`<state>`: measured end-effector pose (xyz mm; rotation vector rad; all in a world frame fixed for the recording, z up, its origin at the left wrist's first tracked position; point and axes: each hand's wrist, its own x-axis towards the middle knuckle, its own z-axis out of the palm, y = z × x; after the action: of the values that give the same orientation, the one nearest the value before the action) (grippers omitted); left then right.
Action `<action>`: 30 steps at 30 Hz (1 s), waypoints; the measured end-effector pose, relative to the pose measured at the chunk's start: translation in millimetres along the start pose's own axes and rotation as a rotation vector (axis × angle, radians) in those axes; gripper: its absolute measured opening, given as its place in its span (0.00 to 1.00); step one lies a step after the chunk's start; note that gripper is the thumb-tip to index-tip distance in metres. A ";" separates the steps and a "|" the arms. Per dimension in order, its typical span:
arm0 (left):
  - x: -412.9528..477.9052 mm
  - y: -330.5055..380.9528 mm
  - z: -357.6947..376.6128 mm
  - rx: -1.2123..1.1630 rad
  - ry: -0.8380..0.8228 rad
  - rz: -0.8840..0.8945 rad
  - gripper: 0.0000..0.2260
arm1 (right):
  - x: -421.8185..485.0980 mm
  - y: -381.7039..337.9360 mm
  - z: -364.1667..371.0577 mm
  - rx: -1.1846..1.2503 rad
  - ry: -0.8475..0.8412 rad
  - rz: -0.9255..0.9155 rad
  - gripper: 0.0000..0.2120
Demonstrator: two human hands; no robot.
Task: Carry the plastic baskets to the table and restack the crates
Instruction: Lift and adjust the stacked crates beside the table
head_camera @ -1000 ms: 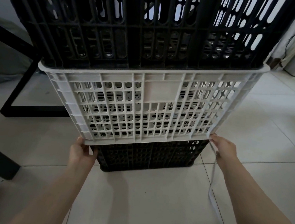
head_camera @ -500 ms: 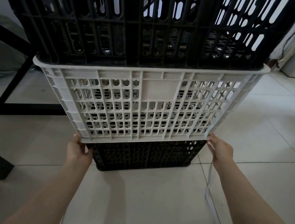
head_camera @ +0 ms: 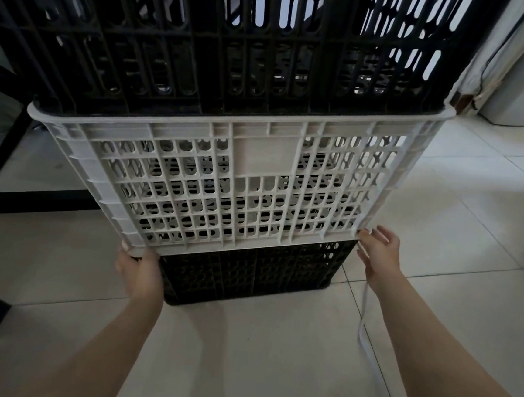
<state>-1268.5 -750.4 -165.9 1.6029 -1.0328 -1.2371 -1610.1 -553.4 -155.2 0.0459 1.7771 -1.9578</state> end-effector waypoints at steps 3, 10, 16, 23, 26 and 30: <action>-22.1 9.8 -4.3 0.228 -0.109 0.083 0.35 | -5.5 -5.1 9.2 -0.054 -0.091 0.003 0.22; 7.0 8.4 -26.2 0.416 -0.159 0.212 0.42 | -16.7 -4.8 10.4 -0.086 -0.024 -0.004 0.23; 10.5 9.5 -28.5 0.365 -0.206 0.246 0.40 | -27.6 -2.5 0.8 -0.220 -0.150 -0.086 0.23; 10.0 5.9 -29.7 0.289 -0.189 0.313 0.32 | -22.2 1.2 -13.6 -0.427 -0.291 -0.130 0.42; 10.3 7.2 -28.9 0.271 -0.198 0.347 0.36 | -25.6 3.8 -10.8 -0.494 -0.252 -0.156 0.52; 16.8 7.4 -32.8 0.321 -0.204 0.370 0.40 | -20.5 7.7 -9.9 -0.544 -0.180 -0.220 0.51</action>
<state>-1234.3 -764.1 -158.5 1.4451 -1.6432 -1.0313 -1592.2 -537.6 -156.8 -0.5089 2.1951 -1.4886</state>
